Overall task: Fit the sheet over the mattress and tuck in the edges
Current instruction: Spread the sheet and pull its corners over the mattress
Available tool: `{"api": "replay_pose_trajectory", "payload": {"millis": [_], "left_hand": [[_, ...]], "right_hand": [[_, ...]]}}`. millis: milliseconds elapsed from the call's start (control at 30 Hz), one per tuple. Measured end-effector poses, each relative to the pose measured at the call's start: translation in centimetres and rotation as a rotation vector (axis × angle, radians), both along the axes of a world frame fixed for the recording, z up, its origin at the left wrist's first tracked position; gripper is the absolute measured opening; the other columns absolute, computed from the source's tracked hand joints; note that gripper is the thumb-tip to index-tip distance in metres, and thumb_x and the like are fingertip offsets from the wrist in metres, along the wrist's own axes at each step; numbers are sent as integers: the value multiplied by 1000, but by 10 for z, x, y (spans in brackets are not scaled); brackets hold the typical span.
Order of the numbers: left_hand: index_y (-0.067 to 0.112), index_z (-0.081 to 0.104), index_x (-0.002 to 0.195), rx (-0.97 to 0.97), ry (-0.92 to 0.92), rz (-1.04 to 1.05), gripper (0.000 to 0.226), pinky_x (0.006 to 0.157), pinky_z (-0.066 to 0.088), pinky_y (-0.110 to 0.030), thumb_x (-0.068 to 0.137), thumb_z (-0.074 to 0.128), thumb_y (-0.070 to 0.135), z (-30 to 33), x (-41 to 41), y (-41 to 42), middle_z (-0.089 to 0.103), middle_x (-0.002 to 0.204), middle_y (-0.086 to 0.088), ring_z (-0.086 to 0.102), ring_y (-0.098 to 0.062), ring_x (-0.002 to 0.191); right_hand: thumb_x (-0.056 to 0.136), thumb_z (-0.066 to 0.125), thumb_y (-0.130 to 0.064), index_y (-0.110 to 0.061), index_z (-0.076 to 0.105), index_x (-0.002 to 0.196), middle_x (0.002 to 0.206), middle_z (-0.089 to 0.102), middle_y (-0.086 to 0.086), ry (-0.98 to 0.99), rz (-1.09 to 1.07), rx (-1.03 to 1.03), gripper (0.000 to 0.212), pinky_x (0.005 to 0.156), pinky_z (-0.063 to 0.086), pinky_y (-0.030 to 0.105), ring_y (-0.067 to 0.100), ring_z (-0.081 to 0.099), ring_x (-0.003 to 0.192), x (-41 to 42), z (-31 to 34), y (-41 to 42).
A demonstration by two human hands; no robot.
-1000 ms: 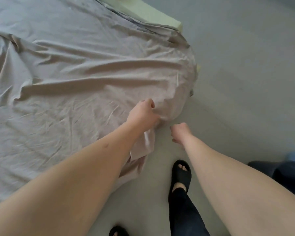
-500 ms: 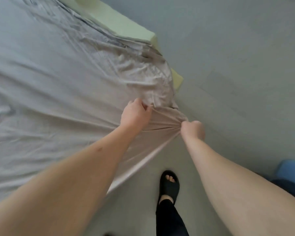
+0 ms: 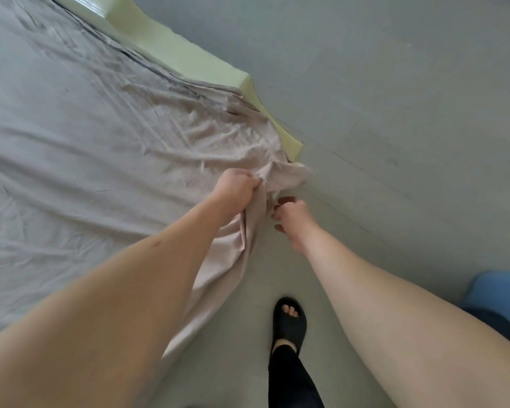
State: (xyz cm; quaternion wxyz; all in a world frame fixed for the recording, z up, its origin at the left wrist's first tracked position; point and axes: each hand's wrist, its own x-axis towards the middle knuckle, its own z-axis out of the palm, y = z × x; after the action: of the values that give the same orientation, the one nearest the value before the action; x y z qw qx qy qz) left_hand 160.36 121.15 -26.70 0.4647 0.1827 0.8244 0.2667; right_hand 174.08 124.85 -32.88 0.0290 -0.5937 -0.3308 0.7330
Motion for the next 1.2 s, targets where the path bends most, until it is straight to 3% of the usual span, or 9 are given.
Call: {"api": "replay_pose_trajectory", "payload": {"millis": [100,167,233,500,667,867,1000,1100,1200], "left_hand": [[16,59,64,34,-114,66,35,62,40,-28,99,59,19,1,-6,0,56,63,1,51,-20,68],[15,67,75,36,-73,54,27,63,45,-29,99,58,22,1,-6,0,61,68,0,56,-18,68],[14,73,81,49,-69,65,25,66,48,-30,99,58,24,2,-5,0,66,72,1,59,-17,70],[4,74,89,44,-117,62,24,72,50,-33,98,59,20,2,10,7,67,80,-6,60,-21,77],[8,79,90,50,-126,34,19,89,59,-43,90,62,17,9,23,10,76,95,-17,71,-32,91],[8,59,73,96,94,74,26,54,31,-28,98,53,14,12,28,12,45,66,-5,40,-17,62],[14,53,79,127,121,87,21,53,27,-30,99,48,18,14,27,10,38,69,-5,34,-17,60],[14,56,74,89,112,46,24,58,43,-34,95,52,26,12,28,4,51,70,-7,50,-26,60],[19,64,81,-20,248,-95,21,64,47,-31,95,52,29,13,25,-6,63,74,3,59,-22,70]], "right_hand": [[72,56,0,-22,58,124,114,71,9,115,164,-120,57,86,53,43,27,65,103,-6,-2,-4],[85,58,0,-12,61,112,92,72,12,153,160,-164,30,64,55,34,23,66,74,-6,3,-5],[93,55,-4,-9,62,96,72,62,6,99,251,-137,9,43,32,22,14,45,50,-1,6,-5],[89,58,-4,-12,65,96,85,69,6,126,180,-21,12,62,48,30,22,67,74,20,10,14],[86,50,2,-10,61,81,68,60,7,124,174,66,17,48,33,27,16,49,50,9,24,11],[86,53,-4,-4,65,99,82,66,11,141,-85,16,18,75,57,43,27,65,79,25,20,11],[76,52,-17,7,64,111,108,71,28,-57,-131,73,44,80,61,54,39,72,92,47,20,19],[90,52,-13,10,59,125,130,60,31,-554,-4,373,42,98,48,45,44,59,121,81,22,39],[97,47,-13,12,60,126,126,64,28,-807,130,349,40,100,51,43,40,61,122,117,11,57]]}}
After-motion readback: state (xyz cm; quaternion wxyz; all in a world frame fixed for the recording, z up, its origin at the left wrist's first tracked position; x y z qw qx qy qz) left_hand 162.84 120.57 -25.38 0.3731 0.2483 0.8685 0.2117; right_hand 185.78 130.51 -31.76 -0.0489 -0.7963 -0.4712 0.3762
